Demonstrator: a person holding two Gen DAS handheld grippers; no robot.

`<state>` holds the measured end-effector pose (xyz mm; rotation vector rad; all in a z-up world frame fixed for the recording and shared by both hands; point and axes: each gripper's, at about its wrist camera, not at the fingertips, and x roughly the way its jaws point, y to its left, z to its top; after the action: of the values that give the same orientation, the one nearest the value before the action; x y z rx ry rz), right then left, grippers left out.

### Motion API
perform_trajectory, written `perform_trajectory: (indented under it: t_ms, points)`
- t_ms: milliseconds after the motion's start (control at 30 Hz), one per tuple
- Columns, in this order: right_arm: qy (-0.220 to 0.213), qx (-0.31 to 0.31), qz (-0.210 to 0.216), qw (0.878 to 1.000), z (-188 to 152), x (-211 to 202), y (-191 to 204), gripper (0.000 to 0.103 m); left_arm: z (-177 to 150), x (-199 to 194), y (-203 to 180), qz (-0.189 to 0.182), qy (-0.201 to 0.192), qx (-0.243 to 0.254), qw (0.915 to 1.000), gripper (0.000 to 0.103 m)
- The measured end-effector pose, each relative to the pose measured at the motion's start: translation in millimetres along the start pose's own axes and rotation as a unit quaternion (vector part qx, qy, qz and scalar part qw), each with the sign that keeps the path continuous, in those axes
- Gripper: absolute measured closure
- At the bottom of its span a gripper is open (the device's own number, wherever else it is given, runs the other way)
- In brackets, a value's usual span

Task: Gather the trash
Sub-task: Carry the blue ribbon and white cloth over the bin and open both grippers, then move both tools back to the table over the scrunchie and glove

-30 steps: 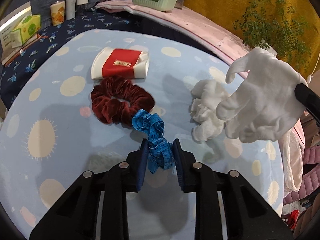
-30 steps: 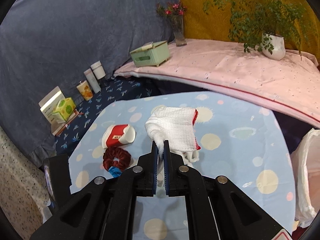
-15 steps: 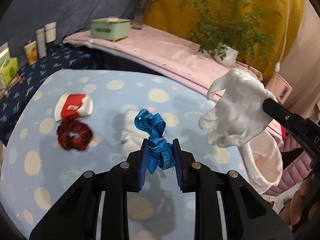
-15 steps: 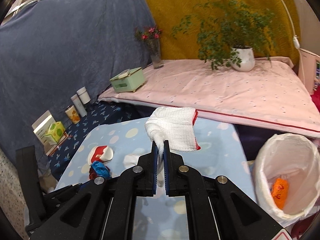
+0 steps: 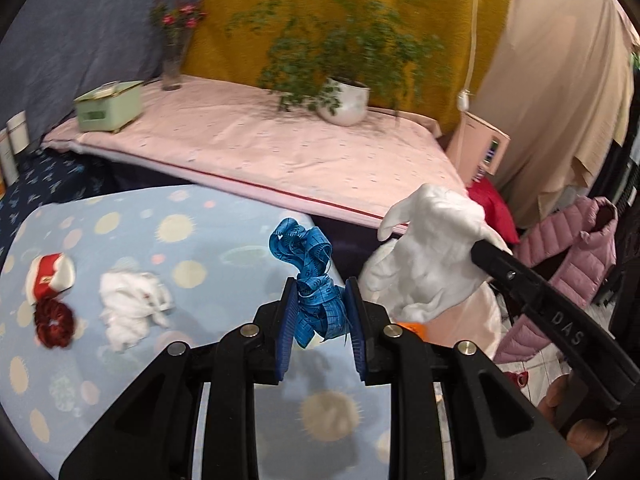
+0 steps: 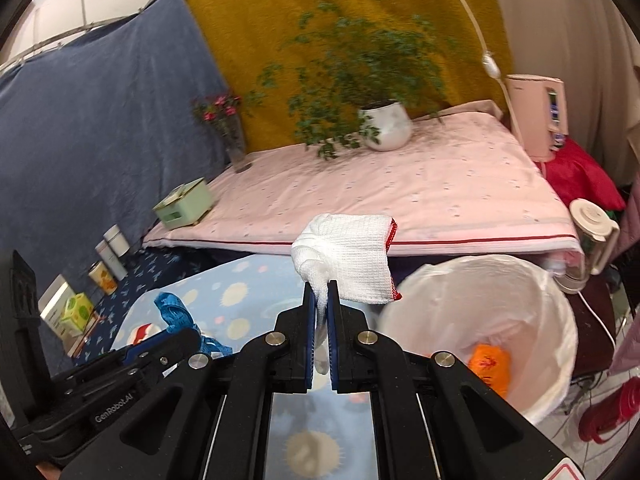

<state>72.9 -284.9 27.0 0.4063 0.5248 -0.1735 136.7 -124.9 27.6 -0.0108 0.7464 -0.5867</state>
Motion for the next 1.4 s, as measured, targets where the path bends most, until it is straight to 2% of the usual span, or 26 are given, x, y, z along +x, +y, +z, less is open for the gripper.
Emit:
perform_trajectory:
  t_ms: [333,600,700,733,767,833,933,1200,1400]
  points:
    - [-0.003,0.048,-0.046,0.998,-3,-12,-79,0.098,-2,44,-72,-0.050,0.031,0.046,0.9972,0.080]
    - [0.006,0.070,-0.070,0.995,-8,-7,-117,0.098,-4,74,-111,-0.079,0.045,0.076,0.9929,0.079]
    - [0.013,0.073,-0.075,0.994,-11,-2,-124,0.095,-5,84,-120,-0.082,0.048,0.085,0.9918,0.076]
    - [0.013,0.075,-0.078,0.994,-12,-1,-125,0.091,-6,87,-121,-0.075,0.043,0.086,0.9925,0.072]
    - [0.012,0.078,-0.082,0.994,-12,0,-127,0.090,-6,88,-120,-0.069,0.038,0.086,0.9932,0.060]
    - [0.014,0.080,-0.082,0.993,-12,3,-129,0.086,-6,89,-118,-0.057,0.029,0.083,0.9945,0.047]
    - [0.013,0.078,-0.087,0.993,-12,4,-129,0.077,-6,90,-113,-0.045,0.026,0.084,0.9951,0.047]
    - [0.011,0.062,-0.084,0.994,-11,9,-111,0.067,-6,87,-90,-0.020,0.027,0.066,0.9972,0.047]
    - [0.016,0.044,-0.078,0.996,-13,14,-89,0.066,-8,76,-67,-0.006,0.020,0.051,0.9985,0.047]
